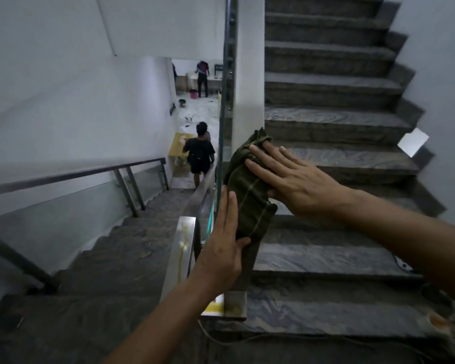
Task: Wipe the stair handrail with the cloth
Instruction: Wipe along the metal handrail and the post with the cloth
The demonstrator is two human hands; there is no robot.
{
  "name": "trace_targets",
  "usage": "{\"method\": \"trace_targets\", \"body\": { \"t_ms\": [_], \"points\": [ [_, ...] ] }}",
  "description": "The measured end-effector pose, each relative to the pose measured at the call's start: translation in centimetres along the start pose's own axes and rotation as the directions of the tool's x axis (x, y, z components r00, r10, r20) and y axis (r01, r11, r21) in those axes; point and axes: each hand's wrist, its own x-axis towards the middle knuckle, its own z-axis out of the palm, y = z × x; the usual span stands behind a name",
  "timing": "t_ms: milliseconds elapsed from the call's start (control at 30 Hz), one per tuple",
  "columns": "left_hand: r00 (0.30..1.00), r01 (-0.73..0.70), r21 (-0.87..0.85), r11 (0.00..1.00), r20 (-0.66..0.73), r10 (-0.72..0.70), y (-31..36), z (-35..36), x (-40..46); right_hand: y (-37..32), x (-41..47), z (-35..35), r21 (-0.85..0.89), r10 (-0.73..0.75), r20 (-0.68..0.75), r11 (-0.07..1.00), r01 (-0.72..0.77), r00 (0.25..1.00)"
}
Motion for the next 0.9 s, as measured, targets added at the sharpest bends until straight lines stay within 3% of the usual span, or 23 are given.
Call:
{"method": "trace_targets", "body": {
  "t_ms": [233,367,433,533,600,667,767,900],
  "points": [
    [0.997,-0.074,-0.134,0.988,0.001,0.075,-2.4,0.5,-1.1,-4.9,-3.4,2.3,0.232,0.15,-0.088,0.964,-0.126,0.985],
    [0.98,-0.191,-0.15,0.97,0.017,0.196,-4.9,1.0,-1.8,-8.3,-4.7,3.8,0.465,0.283,-0.181,0.869,-0.172,0.942],
    [0.959,-0.276,-0.161,0.948,0.022,0.283,-6.4,1.2,-1.8,-10.4,-5.0,5.4,0.585,0.415,-0.289,0.79,-0.184,0.863],
    [0.894,-0.425,-0.175,0.888,0.076,0.442,-8.9,1.1,-1.8,-13.0,-4.8,8.1,0.565,0.555,-0.542,0.796,-0.215,0.632],
    [0.846,-0.494,-0.185,0.849,0.122,0.519,-10.1,0.5,-1.8,-14.3,-4.4,9.2,0.575,0.595,-0.614,0.787,-0.222,0.518],
    [0.81,-0.531,-0.195,0.825,0.168,0.561,-10.7,-0.1,-1.8,-15.4,-3.8,9.5,0.652,0.667,-0.606,0.728,-0.21,0.433],
    [0.819,-0.535,-0.146,0.832,0.153,0.554,-10.4,-0.5,-2.3,-16.9,-3.2,10.2,0.747,0.76,-0.573,0.638,-0.185,0.306],
    [0.889,-0.457,-0.237,0.858,-0.08,0.451,-8.9,-0.1,-3.2,-19.1,-2.5,11.4,0.802,0.799,-0.546,0.586,-0.118,0.252]
  ]
}}
